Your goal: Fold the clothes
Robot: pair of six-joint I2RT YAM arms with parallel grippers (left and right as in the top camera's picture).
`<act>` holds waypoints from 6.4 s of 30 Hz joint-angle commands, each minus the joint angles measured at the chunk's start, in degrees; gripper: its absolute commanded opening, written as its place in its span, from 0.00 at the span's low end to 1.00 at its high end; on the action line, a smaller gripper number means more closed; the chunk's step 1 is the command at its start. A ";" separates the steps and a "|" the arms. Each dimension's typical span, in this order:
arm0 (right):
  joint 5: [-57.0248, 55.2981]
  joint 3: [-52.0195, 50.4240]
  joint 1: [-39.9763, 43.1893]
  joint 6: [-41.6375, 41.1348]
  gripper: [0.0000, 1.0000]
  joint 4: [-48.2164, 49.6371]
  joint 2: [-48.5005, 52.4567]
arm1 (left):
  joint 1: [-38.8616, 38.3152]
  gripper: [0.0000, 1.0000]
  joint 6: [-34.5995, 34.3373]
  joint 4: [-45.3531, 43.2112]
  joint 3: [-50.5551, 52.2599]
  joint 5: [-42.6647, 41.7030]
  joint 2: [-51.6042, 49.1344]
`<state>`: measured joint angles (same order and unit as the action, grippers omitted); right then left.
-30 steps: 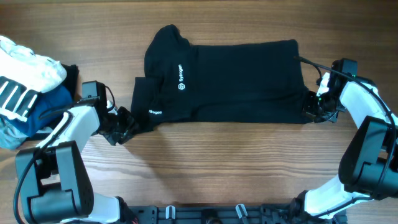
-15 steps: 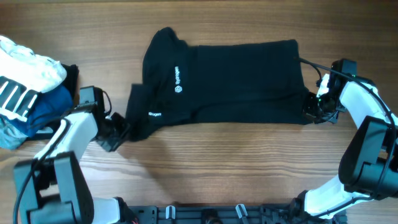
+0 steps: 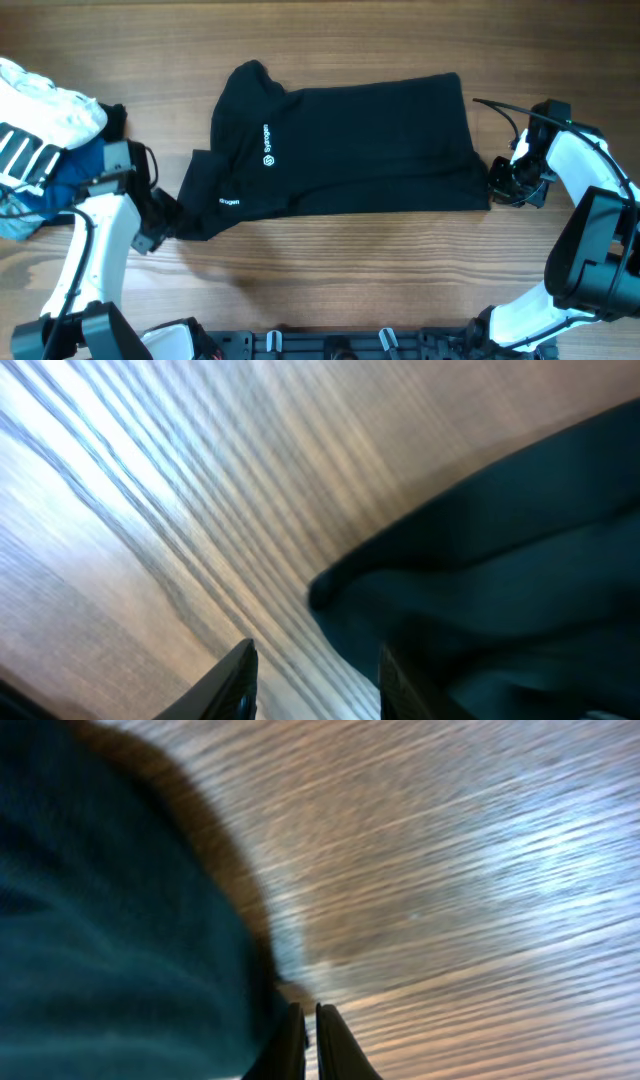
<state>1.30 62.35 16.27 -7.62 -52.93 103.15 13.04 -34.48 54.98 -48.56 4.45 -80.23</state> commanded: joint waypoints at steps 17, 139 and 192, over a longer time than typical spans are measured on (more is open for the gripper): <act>14.27 -0.04 -5.11 4.61 0.11 5.62 -5.11 | -22.62 0.47 8.79 -2.56 -7.21 -19.39 -9.16; -13.05 -8.46 -6.56 -16.98 0.04 -2.25 -2.10 | -7.13 0.28 6.05 0.17 2.89 -9.97 -15.41; 9.73 -2.14 -6.56 0.20 0.71 11.17 -14.99 | -12.24 0.04 19.04 -35.30 -30.27 -23.08 -38.14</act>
<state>12.38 55.00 9.58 -10.17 -42.74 82.65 -0.27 -14.37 17.91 -78.52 -17.12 -121.93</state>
